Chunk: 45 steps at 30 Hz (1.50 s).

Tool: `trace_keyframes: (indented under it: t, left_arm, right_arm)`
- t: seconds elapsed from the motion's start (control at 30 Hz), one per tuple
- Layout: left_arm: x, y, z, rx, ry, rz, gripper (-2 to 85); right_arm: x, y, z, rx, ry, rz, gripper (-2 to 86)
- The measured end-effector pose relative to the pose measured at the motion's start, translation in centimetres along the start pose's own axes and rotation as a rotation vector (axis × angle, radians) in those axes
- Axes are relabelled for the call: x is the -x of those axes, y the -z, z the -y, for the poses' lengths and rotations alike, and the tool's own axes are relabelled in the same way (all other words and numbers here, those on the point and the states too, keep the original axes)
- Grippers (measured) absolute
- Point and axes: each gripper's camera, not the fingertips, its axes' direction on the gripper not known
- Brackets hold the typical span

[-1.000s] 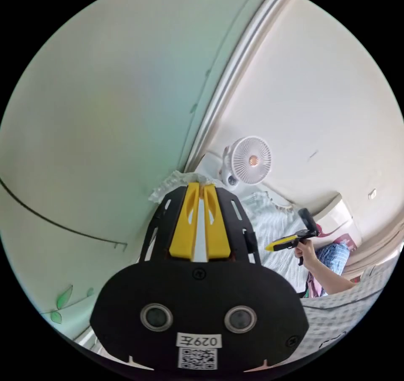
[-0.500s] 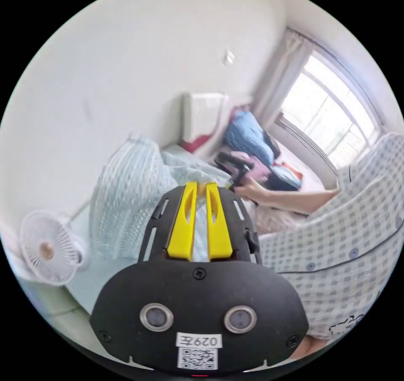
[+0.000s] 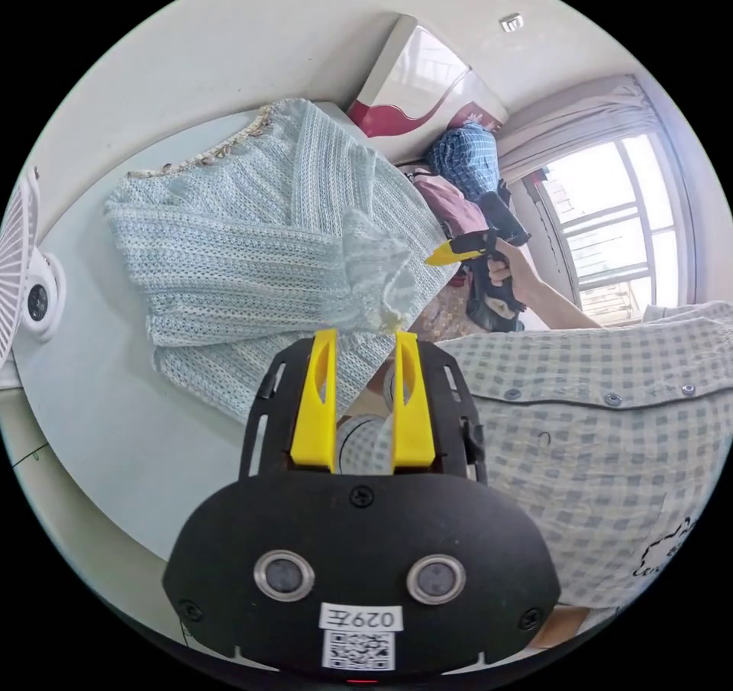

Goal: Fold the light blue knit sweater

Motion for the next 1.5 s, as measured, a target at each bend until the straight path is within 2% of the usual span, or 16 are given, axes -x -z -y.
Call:
trace_keyframes:
  t: [0.1, 0.33, 0.43, 0.6, 0.73, 0.83, 0.9, 0.97, 1.03, 1.1, 1.23, 1.3, 1.5]
  left_arm:
    - [-0.8, -0.9, 2.0, 0.002, -0.022, -0.009, 11.1]
    - [-2.8, -4.5, 6.7, 0.025, -0.079, -0.101, 10.8]
    - [-3.7, -5.5, 8.1, 0.058, -0.117, -0.093, 10.7]
    - [-4.7, -6.6, 9.6, 0.117, -0.186, -0.117, 10.8]
    - [-3.6, -5.2, 9.4, 0.078, -0.167, -0.151, 11.0]
    - [-0.6, -3.3, 8.2, 0.034, -0.073, -0.089, 11.0]
    - [2.8, -2.2, 6.8, 0.027, 0.039, -0.005, 11.1]
    - [5.5, -1.7, 5.9, 0.041, 0.121, 0.056, 11.2]
    - [7.8, -1.2, 5.3, 0.047, 0.185, 0.084, 11.7]
    - [9.7, -0.6, 5.4, 0.052, 0.230, 0.119, 12.3]
    - [9.3, -0.1, 7.4, 0.084, 0.204, 0.275, 14.3]
    - [7.9, -0.9, 9.5, 0.145, 0.148, 0.422, 15.4]
    - [6.0, -5.4, 13.0, 0.326, -0.039, 0.613, 11.8]
  right_arm:
    - [-0.5, 0.1, -0.6, 0.022, -0.006, 0.163, 12.5]
    - [-1.9, -0.4, -0.8, 0.121, -0.104, 0.381, 21.7]
    - [-1.6, 1.4, -1.0, 0.083, -0.099, 0.386, 17.2]
    - [2.0, 6.2, -2.1, 0.058, 0.033, 0.119, 3.0]
    - [4.8, 11.4, -4.2, -0.054, 0.178, 0.110, 1.6]
    - [5.1, 15.7, -6.8, -0.168, 0.190, 0.098, 1.6]
    - [3.2, 17.5, -8.5, -0.185, 0.092, 0.003, 2.6]
    - [0.4, 17.7, -9.2, -0.120, -0.027, -0.052, 4.3]
    - [-2.4, 18.1, -10.2, -0.104, -0.126, -0.058, 6.8]
    - [-4.7, 19.5, -11.9, -0.190, -0.202, -0.008, 8.3]
    - [-4.4, 20.4, -12.5, -0.252, -0.184, 0.017, 6.3]
    - [-3.2, 20.0, -11.3, -0.230, -0.155, -0.036, 3.1]
    - [0.4, 18.6, -5.6, -0.220, -0.059, -0.176, 0.3]
